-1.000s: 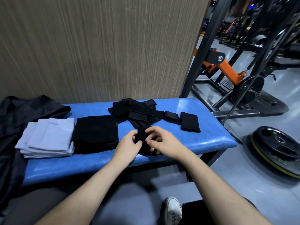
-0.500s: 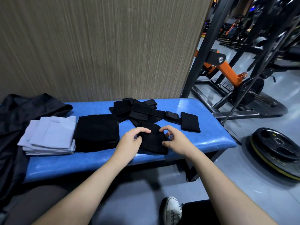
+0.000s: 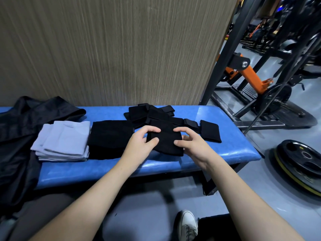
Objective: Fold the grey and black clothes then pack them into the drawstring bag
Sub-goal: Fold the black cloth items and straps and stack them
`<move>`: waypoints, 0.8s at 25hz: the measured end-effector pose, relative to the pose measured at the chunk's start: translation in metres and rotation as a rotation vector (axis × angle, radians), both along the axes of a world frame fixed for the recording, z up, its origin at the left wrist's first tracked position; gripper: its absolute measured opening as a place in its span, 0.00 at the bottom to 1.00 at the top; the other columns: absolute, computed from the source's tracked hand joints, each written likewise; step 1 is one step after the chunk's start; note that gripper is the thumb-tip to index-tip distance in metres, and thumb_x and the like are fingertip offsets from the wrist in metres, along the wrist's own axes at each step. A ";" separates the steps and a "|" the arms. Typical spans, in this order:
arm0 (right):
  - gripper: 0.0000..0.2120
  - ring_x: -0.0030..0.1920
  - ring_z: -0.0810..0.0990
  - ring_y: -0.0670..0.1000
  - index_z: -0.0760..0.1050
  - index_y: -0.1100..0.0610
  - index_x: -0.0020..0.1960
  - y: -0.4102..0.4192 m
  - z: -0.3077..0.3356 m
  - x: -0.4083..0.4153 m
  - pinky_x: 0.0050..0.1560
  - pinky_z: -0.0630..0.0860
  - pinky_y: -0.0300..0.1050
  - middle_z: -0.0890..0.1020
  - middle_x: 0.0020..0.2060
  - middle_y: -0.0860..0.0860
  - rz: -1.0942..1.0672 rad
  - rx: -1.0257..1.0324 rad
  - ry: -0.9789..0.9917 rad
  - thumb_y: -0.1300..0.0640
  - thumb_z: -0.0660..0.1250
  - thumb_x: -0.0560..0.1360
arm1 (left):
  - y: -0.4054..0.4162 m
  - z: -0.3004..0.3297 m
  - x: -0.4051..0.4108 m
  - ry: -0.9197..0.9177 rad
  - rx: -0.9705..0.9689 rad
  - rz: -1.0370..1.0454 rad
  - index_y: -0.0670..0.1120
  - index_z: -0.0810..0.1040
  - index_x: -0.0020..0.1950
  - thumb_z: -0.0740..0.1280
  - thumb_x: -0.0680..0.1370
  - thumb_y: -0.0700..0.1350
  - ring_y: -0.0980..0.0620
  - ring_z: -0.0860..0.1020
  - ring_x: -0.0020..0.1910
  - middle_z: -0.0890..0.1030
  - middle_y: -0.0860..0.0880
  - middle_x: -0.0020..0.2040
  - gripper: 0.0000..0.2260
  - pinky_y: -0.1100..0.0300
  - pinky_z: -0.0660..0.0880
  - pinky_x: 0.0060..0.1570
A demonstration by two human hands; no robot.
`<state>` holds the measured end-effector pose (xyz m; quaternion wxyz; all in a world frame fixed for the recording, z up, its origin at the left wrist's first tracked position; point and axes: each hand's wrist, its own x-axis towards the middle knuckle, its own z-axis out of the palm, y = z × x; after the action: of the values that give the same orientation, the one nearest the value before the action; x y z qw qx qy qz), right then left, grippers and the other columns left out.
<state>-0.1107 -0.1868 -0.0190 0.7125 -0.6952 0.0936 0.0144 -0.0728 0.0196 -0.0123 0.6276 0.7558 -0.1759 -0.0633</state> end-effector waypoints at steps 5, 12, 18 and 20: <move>0.18 0.37 0.78 0.45 0.78 0.59 0.62 0.039 0.018 0.015 0.36 0.74 0.37 0.77 0.40 0.47 -0.030 0.003 -0.126 0.71 0.69 0.75 | 0.035 0.008 0.011 -0.302 0.249 0.261 0.54 0.80 0.57 0.66 0.79 0.41 0.64 0.73 0.48 0.78 0.59 0.55 0.11 0.74 0.66 0.49; 0.21 0.30 0.65 0.48 0.79 0.49 0.61 0.100 0.019 0.054 0.34 0.70 0.38 0.70 0.35 0.55 -0.011 -0.167 -0.224 0.67 0.70 0.73 | 0.088 0.010 0.038 -0.312 0.394 0.450 0.54 0.80 0.61 0.59 0.82 0.41 0.62 0.72 0.52 0.76 0.58 0.59 0.14 0.63 0.67 0.51; 0.21 0.30 0.67 0.45 0.78 0.51 0.61 0.122 0.009 0.073 0.36 0.70 0.37 0.71 0.39 0.47 0.013 -0.359 -0.211 0.67 0.71 0.71 | 0.108 0.006 0.042 -0.270 0.617 0.494 0.57 0.78 0.61 0.61 0.81 0.46 0.54 0.76 0.48 0.75 0.59 0.60 0.12 0.55 0.73 0.45; 0.21 0.30 0.67 0.45 0.78 0.51 0.62 0.124 0.007 0.074 0.36 0.69 0.35 0.70 0.39 0.47 0.031 -0.402 -0.218 0.66 0.71 0.71 | 0.113 0.006 0.041 -0.257 0.644 0.503 0.57 0.78 0.60 0.63 0.80 0.47 0.54 0.75 0.44 0.75 0.59 0.59 0.11 0.54 0.74 0.44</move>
<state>-0.0371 -0.0632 -0.0121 0.5651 -0.8221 0.0062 -0.0690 -0.0313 0.1326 -0.0061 0.3285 0.9342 -0.0343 0.1349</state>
